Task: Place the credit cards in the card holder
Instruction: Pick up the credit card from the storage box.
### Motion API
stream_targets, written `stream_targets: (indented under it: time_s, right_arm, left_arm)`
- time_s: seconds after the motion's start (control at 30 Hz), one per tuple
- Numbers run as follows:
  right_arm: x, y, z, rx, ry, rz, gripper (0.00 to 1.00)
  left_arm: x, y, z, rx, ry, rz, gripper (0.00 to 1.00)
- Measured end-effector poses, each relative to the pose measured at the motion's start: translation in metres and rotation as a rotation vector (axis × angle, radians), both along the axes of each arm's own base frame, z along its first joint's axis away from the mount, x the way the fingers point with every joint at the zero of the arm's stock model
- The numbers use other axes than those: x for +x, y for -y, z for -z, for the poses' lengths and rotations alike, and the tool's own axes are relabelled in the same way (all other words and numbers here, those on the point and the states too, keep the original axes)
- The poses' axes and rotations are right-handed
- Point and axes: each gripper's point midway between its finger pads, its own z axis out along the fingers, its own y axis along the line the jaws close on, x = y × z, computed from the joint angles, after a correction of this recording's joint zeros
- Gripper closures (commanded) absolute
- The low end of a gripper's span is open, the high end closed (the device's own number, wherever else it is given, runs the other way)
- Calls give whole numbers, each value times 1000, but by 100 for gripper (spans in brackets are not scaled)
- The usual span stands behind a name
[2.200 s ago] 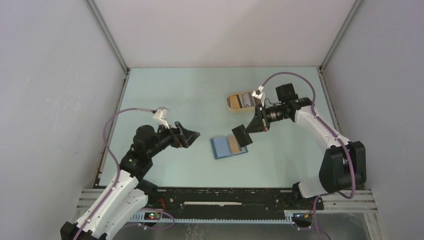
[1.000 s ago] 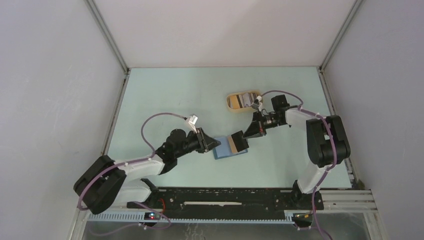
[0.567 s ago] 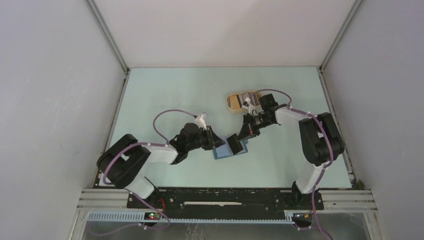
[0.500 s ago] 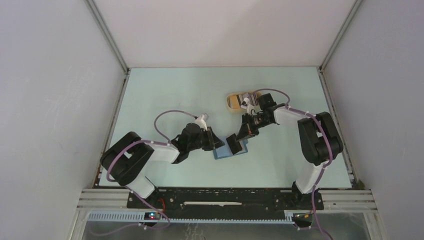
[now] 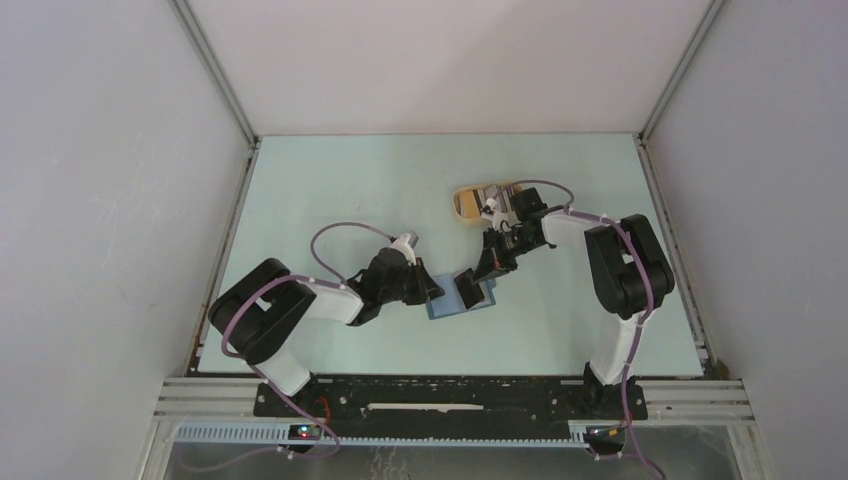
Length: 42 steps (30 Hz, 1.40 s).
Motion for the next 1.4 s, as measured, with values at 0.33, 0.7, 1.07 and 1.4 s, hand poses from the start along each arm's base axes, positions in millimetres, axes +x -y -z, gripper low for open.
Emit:
stream_targets:
  time_s: [0.33, 0.7, 1.07, 1.4]
  right_arm:
    - [30, 29, -39, 52, 107, 91, 100]
    - [24, 36, -46, 44, 162, -1, 100]
    - [-5, 19, -6, -9, 43, -141, 100]
    - [-3, 13, -1, -61, 19, -119, 100]
  left_arm:
    - [0, 0, 0, 8, 10, 9, 89]
    - [-3, 0, 0, 23, 26, 40, 89]
    - [-7, 0, -1, 28, 36, 74, 89]
    - [-9, 1, -1, 25, 37, 91, 89]
